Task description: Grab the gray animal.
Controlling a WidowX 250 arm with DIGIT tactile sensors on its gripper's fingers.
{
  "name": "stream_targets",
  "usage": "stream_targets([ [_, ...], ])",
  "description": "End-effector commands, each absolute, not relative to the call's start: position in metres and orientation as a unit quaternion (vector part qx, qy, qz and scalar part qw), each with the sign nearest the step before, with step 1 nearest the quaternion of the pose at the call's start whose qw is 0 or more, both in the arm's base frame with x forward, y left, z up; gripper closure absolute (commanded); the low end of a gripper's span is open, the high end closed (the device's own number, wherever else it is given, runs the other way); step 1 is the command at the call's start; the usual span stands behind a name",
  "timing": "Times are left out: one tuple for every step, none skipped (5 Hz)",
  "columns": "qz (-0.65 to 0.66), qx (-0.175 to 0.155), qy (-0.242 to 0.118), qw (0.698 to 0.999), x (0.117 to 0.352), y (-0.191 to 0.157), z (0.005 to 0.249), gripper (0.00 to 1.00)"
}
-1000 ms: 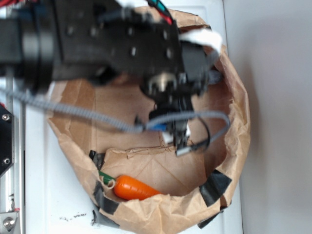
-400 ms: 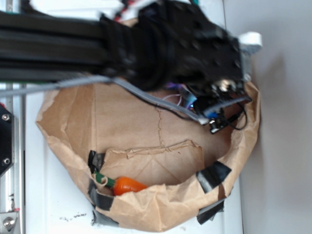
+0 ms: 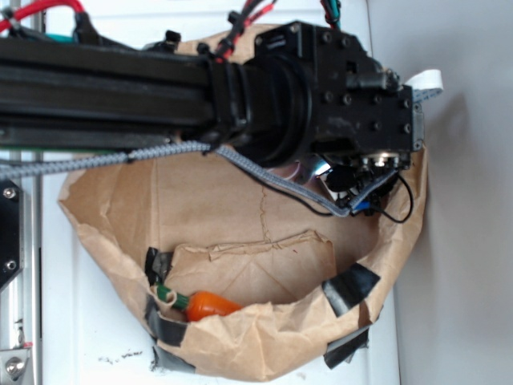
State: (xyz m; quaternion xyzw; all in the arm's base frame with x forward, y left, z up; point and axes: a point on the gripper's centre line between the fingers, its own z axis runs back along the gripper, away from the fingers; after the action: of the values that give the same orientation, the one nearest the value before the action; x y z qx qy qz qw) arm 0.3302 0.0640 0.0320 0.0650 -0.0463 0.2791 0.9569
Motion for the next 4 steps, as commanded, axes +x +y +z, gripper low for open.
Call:
stream_targets([
  [0.162,-0.002,-0.083,0.983,0.285,0.052,0.104,1.0],
  [0.09,0.015,-0.06,0.994,0.263,0.043,0.124,1.0],
  [0.002,0.038,-0.064,0.997,0.243,0.028,0.135,1.0],
  [-0.052,0.01,-0.085,0.995,0.232,0.025,0.139,1.0],
])
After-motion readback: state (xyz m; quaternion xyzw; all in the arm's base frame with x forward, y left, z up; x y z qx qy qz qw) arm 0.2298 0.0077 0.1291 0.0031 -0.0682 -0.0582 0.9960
